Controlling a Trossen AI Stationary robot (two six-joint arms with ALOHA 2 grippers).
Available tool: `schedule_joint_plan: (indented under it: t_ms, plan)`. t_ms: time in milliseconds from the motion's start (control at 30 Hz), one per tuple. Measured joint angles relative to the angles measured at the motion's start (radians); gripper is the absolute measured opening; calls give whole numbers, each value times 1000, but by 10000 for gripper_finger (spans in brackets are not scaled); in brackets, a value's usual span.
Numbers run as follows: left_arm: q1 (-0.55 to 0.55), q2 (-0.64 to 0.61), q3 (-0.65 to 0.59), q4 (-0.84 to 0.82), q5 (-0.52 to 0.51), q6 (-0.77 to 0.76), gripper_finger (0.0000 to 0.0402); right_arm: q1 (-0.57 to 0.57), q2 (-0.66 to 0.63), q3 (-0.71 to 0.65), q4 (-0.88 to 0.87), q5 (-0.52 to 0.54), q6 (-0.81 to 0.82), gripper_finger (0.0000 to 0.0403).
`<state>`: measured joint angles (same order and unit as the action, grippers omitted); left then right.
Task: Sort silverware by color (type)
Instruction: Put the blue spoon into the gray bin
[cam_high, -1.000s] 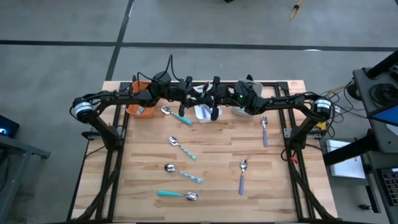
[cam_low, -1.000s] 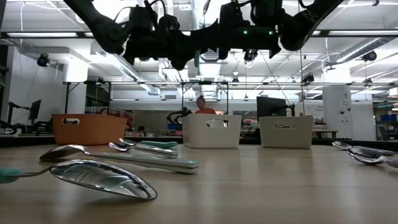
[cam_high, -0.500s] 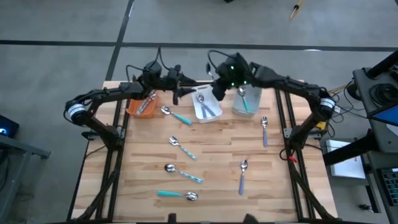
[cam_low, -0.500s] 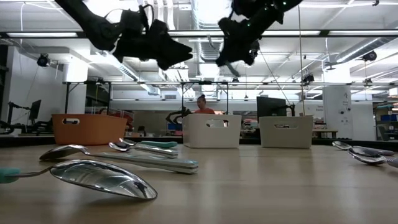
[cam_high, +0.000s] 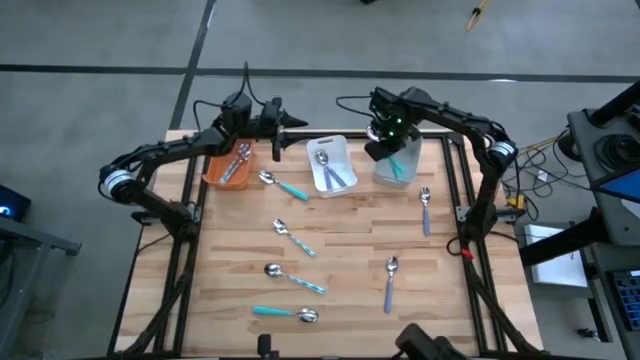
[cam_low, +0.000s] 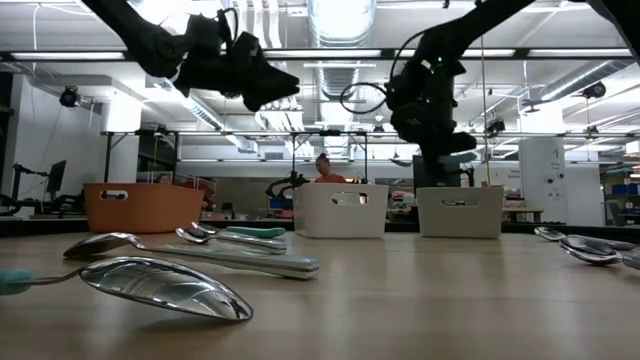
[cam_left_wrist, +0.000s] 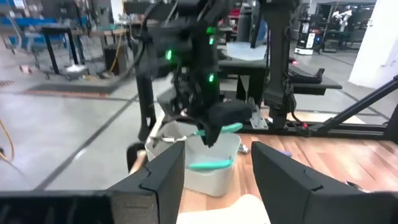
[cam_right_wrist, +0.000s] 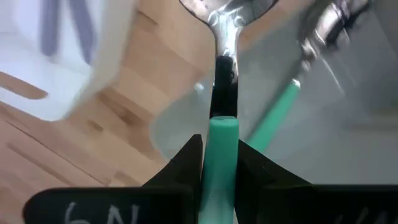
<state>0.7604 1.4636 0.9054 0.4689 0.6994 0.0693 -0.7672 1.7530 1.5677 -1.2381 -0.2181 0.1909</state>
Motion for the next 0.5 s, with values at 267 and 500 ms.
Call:
schedule_joint_plan:
  t_ms: [267,500]
  plan:
    - [8,-58,0,-50,0,26,151,-37,30,0,-55,-123,110,42]
    - [7,-61,-17,-77,1,41,148,-39,66,0,-135,-130,179,42]
